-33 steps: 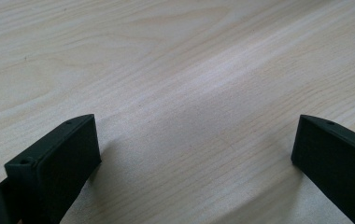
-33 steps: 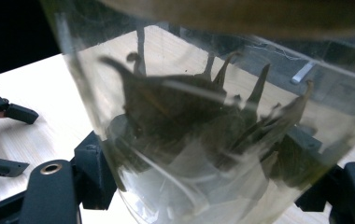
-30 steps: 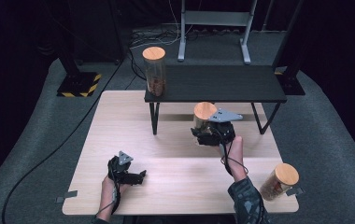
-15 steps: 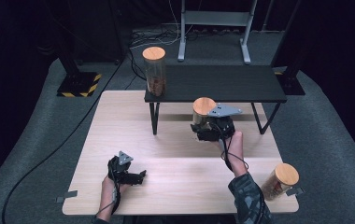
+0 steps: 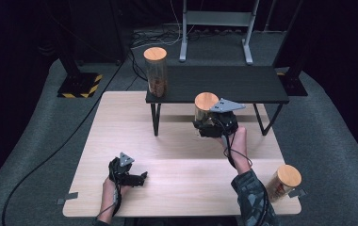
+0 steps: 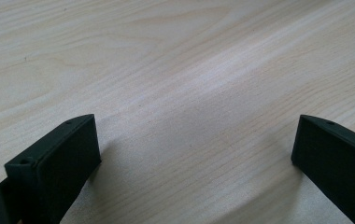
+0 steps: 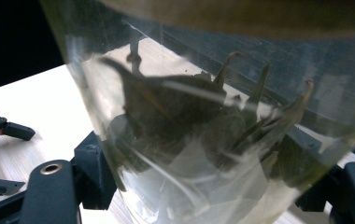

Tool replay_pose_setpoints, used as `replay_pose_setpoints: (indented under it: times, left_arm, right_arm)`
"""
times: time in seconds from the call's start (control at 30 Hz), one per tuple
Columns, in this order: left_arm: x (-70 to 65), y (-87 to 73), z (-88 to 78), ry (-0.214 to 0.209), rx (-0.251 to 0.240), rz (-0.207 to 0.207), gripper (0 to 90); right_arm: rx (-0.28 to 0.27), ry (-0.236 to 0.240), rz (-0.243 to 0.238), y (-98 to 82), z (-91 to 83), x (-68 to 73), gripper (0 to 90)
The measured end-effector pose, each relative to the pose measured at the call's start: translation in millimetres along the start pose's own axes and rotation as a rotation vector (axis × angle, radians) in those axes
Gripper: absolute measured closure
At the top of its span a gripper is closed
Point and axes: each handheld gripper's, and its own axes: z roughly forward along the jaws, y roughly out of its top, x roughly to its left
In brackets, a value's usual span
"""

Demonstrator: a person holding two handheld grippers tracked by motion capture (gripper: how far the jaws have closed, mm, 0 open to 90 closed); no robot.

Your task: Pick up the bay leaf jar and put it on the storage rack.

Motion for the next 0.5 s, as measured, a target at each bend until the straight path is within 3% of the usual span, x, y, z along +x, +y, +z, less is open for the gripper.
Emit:
replay_pose_setpoints:
  times: [0.5]
  left_arm:
    - [0.0,0.0,0.0,0.000,0.000,0.000,0.2]
  right_arm:
    - [-0.018,-0.001,0.003,12.3,-8.3,-5.7,25.0]
